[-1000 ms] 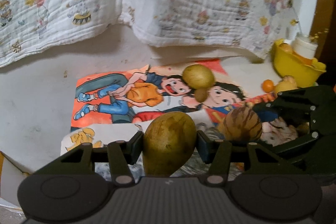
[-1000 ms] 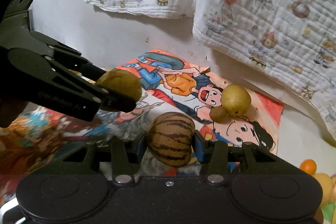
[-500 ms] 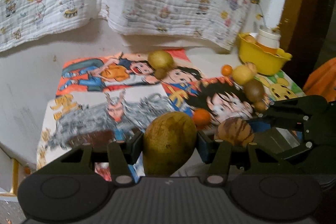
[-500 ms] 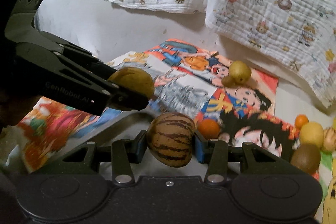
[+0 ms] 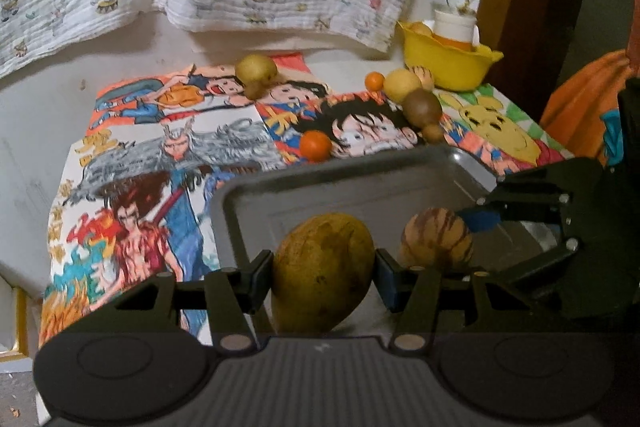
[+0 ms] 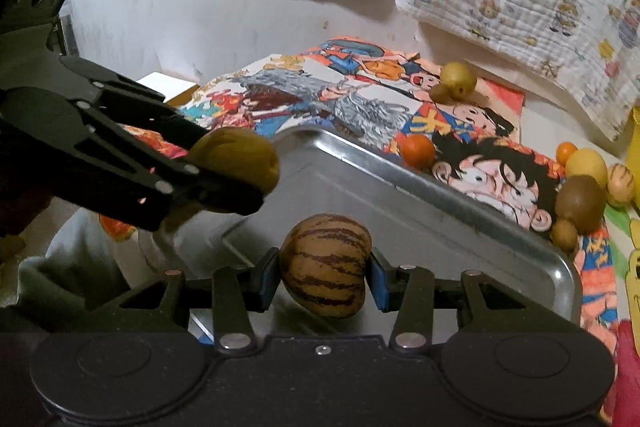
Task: Organize fruits
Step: 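Grasp the green pear with the left tool while the right tool grasps the striped fruit, then lower the pear into the tray with the left tool while the right tool releases the striped fruit there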
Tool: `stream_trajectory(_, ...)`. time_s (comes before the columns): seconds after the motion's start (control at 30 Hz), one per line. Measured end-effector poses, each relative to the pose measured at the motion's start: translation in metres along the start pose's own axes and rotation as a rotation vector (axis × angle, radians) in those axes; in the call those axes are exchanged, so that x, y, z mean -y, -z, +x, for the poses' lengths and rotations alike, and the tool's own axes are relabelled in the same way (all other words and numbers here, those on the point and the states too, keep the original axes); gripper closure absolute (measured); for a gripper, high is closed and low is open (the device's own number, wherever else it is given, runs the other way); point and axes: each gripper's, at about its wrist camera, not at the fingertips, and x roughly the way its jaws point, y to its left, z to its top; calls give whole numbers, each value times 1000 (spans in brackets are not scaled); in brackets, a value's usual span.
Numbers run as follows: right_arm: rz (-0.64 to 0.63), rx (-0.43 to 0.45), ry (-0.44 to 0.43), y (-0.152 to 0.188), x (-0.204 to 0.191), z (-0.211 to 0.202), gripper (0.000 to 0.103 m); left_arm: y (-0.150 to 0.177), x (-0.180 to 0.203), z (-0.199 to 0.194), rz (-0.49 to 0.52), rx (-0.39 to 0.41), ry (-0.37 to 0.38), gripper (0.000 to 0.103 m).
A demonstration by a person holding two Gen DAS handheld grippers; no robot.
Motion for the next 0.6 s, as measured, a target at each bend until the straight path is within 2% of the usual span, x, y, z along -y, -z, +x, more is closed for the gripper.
stream_trajectory(0.2,13,-18,8,13,2,0,56,11,7,3,22,-30,-27,46)
stream_trajectory(0.6,21,10,10,21,1,-7,55,19,12,6,22,-54,-40,45)
